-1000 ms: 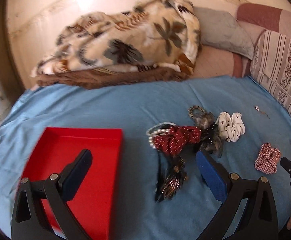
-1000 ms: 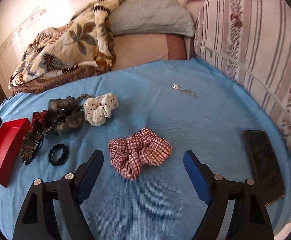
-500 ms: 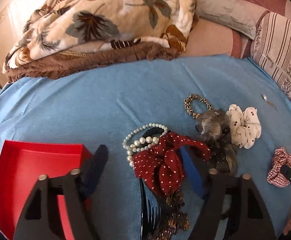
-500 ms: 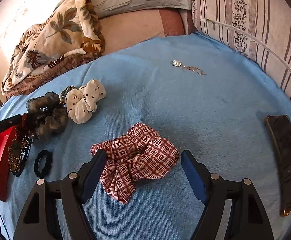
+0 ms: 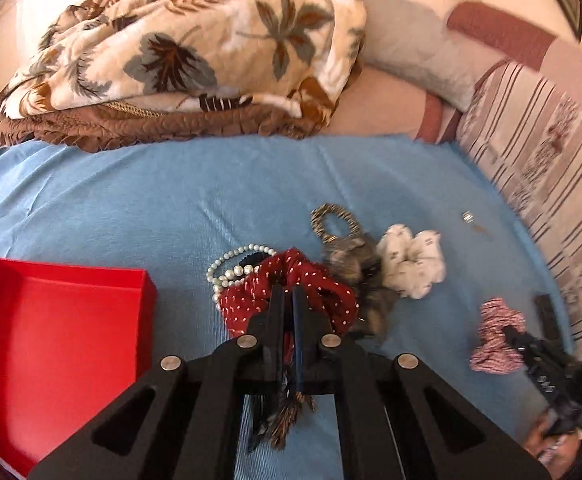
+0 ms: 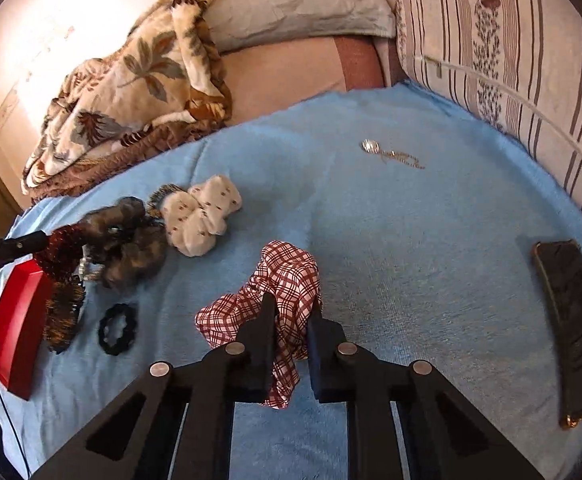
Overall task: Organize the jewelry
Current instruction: 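Grasp the red polka-dot scrunchie with the left tool while the right grasps the plaid scrunchie, then carry both scrunchies over the red tray and open both tools to drop them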
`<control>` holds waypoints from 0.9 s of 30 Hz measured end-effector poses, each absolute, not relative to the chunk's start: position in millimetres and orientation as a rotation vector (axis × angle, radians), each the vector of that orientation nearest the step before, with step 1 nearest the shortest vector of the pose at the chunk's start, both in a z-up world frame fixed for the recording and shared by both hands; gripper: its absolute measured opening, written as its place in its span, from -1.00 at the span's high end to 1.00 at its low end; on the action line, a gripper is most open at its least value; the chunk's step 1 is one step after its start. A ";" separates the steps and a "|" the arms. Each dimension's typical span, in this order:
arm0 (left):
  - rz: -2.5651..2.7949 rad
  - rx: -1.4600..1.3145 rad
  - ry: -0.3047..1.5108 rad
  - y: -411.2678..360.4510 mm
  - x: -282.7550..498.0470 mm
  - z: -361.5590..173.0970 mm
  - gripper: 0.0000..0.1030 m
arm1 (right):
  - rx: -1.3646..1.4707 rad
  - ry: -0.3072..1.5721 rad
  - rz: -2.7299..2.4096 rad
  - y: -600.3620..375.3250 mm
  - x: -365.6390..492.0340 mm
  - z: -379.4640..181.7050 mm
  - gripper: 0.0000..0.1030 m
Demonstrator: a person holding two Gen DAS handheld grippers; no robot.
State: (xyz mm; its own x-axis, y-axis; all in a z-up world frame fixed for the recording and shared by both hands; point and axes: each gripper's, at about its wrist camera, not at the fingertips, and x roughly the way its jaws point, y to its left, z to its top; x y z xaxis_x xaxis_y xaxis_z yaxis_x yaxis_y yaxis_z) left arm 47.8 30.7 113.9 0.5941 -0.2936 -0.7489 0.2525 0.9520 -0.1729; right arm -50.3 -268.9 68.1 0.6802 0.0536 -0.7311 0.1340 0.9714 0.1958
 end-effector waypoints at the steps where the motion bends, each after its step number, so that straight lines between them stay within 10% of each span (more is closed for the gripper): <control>1: -0.325 -0.067 0.870 36.6 41.5 121.6 0.93 | 0.232 0.812 -0.043 -266.0 -53.7 73.4 0.72; 27: -0.010 -0.207 0.832 266.5 39.6 140.3 0.93 | 0.144 0.845 0.503 -11.2 -6.8 140.0 0.72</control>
State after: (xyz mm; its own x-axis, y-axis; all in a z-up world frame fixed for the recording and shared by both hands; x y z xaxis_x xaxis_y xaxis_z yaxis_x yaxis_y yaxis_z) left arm 39.6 266.5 140.3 0.6745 -0.0899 -0.7327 -0.0723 0.9797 -0.1868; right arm -6.8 -11.2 140.0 0.5553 0.4798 -0.6793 -0.3680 0.8743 0.3166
